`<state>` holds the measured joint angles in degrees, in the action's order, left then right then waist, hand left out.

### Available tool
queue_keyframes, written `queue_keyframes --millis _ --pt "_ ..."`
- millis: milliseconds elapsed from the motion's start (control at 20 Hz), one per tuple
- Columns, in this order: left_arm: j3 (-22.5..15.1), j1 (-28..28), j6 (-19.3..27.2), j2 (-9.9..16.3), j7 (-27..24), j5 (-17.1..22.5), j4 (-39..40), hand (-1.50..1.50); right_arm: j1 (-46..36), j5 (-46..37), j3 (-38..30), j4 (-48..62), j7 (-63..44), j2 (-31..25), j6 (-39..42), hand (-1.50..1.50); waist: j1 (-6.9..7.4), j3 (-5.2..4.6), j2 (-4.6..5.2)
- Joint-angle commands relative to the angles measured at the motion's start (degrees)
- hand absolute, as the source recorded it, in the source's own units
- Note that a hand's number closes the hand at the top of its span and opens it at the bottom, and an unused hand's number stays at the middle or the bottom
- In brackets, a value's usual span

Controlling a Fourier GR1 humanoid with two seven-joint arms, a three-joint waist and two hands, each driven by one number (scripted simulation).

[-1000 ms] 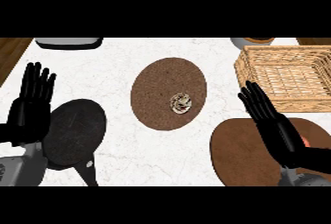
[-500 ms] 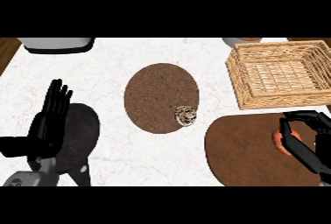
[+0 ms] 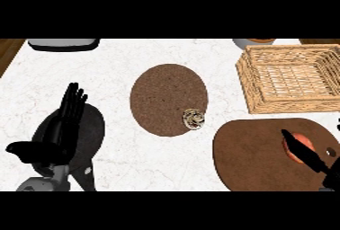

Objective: Pick the squash from the cutting board and place it in the basket

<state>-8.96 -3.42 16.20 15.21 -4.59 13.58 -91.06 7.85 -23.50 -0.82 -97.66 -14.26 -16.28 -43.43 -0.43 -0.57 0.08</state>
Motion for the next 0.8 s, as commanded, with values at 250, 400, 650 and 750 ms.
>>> queue_keyframes --millis 250,400,650,750 --pt "-0.3 0.4 1.1 0.4 0.9 -1.4 -1.1 0.00 9.8 -15.7 -4.0 -2.8 -27.9 -11.4 14.1 -1.50 -0.65 -0.58 0.22" --pt "-0.4 0.0 0.6 0.4 1.9 -0.8 -1.8 0.00 9.8 -15.3 -2.0 -9.0 -37.2 -14.7 24.9 -1.50 0.10 -0.43 -0.02" --pt "-1.3 2.1 -0.5 -0.6 -0.1 -0.5 -1.2 0.00 3.0 -8.6 -0.3 -22.2 -54.7 -18.6 41.7 -1.50 1.46 -0.03 -0.15" --pt "-1.0 1.4 -0.1 0.0 1.2 -0.8 -2.0 0.00 -1.3 -6.1 -1.2 -27.0 -62.5 -19.2 45.7 -1.50 1.73 0.05 -0.19"
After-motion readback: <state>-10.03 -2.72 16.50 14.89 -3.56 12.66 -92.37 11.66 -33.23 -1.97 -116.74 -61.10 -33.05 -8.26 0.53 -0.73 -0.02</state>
